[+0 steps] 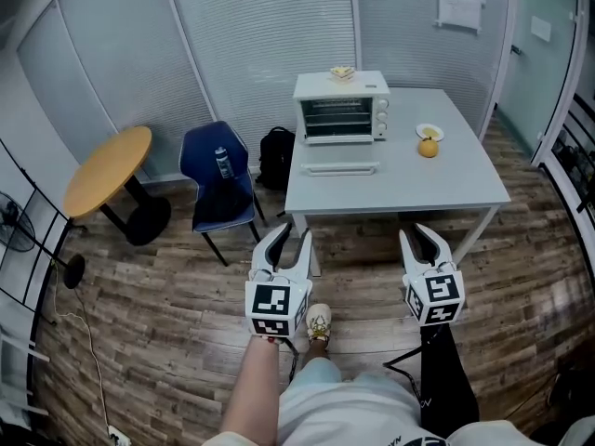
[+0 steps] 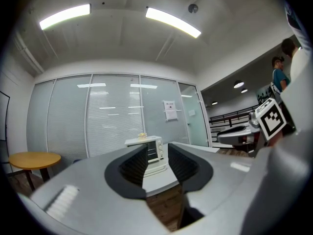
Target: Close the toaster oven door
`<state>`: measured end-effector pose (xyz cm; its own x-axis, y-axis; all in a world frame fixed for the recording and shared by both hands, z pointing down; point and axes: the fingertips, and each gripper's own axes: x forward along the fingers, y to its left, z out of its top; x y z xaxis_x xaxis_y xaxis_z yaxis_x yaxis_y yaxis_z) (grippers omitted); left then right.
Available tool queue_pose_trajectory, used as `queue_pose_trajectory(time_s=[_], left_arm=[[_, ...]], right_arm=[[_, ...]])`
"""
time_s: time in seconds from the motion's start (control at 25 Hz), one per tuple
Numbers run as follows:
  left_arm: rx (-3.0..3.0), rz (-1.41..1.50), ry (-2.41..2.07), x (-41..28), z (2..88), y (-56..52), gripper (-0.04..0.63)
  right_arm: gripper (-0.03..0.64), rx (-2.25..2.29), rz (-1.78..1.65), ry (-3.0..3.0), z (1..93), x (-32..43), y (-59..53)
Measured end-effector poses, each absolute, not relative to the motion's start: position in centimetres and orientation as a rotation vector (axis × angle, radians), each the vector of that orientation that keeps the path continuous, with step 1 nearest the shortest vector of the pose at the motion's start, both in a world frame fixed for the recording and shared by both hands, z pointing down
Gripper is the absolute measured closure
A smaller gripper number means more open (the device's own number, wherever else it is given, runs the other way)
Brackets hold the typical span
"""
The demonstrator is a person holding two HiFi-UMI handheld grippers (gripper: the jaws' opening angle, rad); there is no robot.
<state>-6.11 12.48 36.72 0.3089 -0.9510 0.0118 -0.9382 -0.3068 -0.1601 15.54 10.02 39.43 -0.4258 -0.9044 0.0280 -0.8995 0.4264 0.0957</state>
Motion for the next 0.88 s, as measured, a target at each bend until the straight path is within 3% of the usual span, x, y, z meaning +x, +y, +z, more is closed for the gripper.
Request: queue_pose_trajectory(time_s=[0.88], left_arm=[[-2.550,-0.142,1.655,-10.3,38.2,-8.8,0.442]], right_arm=[[0.545,1.651,-0.128,-2.491,40.0,9.4,-9.9]])
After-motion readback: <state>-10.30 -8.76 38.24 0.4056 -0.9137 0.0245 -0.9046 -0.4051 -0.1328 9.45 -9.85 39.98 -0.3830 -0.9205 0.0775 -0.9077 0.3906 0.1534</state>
